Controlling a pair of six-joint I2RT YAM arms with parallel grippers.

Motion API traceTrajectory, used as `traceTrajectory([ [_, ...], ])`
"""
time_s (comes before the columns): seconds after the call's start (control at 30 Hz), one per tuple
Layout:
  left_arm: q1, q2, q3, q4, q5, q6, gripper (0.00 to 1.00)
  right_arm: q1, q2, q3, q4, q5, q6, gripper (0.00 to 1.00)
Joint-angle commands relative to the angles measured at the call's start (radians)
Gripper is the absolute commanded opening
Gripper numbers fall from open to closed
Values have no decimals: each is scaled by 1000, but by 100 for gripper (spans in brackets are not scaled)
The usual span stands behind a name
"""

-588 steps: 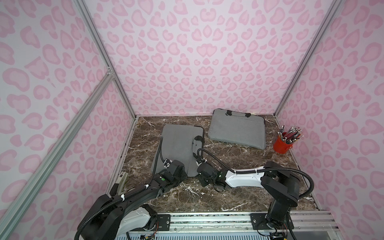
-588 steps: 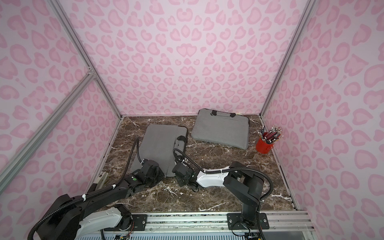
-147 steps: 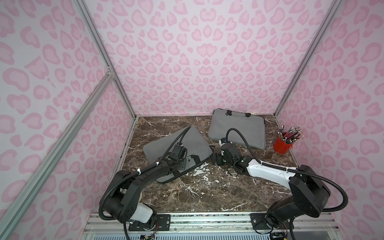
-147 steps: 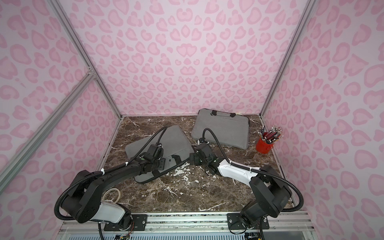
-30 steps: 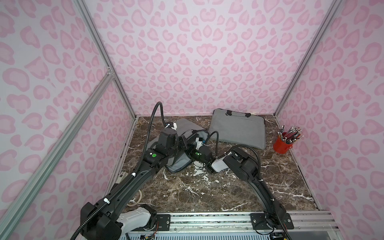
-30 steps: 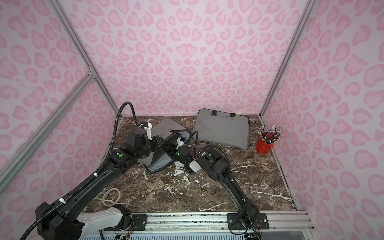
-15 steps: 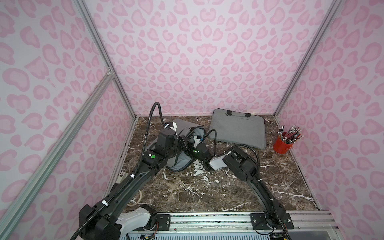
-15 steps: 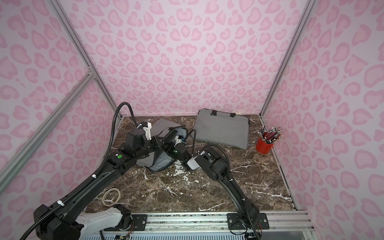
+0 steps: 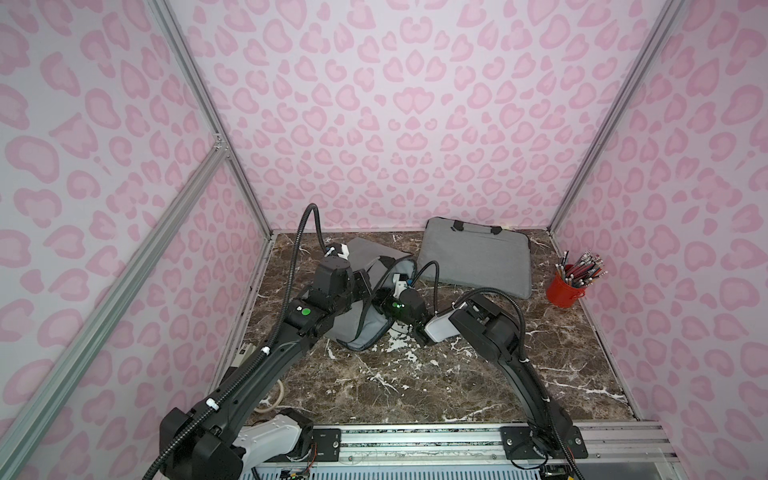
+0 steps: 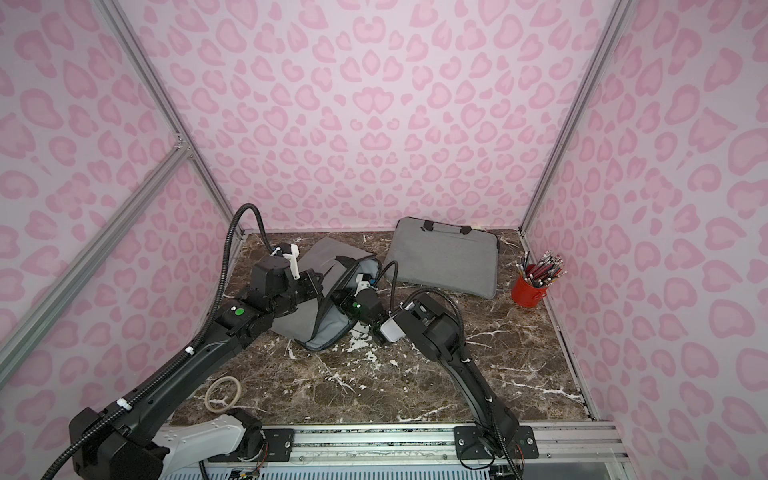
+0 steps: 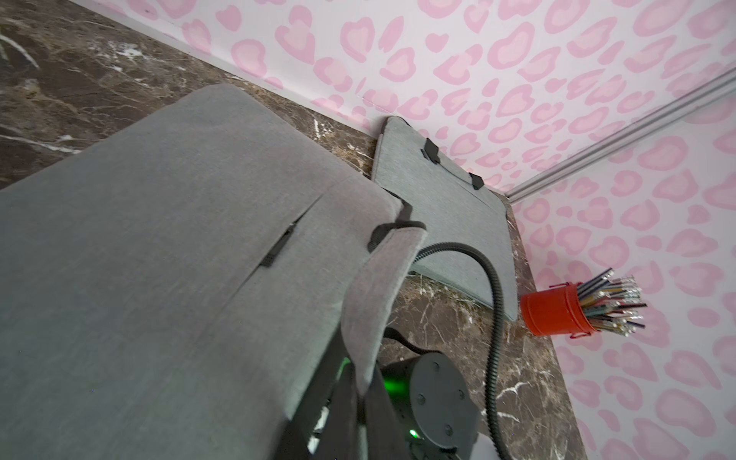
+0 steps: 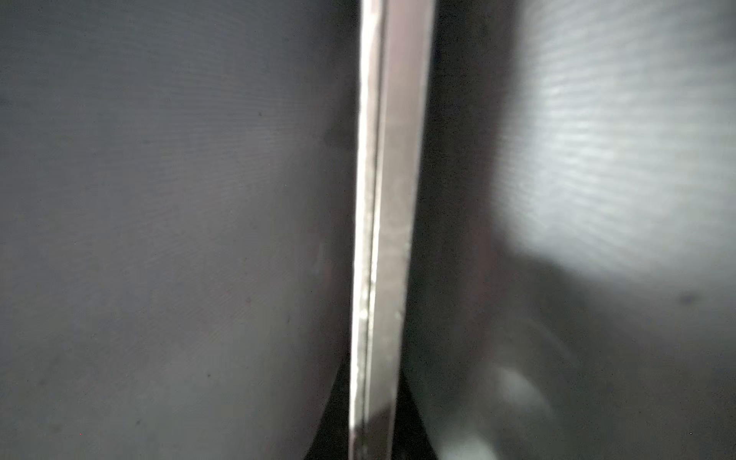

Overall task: Open the zippered laptop bag and take out the laptop
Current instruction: Take out the laptop from the zippered laptop bag.

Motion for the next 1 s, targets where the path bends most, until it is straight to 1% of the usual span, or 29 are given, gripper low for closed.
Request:
traceTrajectory([
  [0.0,20,8,-14,43,-50,15,1,-4,-24,-39,97,-19,-65,0],
  [0.3,62,29,-49,90,-93,19,1,-27,-98,-214,222,-58,-37,0],
  [0.53,78,61,-32,103,-118,25,1,-47,-186,-359,328,-98,-37,0],
  [0.83,107,93,-21,126,-191,37,1,-91,-290,-536,379,-141,-53,0],
  [0.97,148,127,-7,149,-200,33,1,-116,-350,-618,374,-157,-79,0],
])
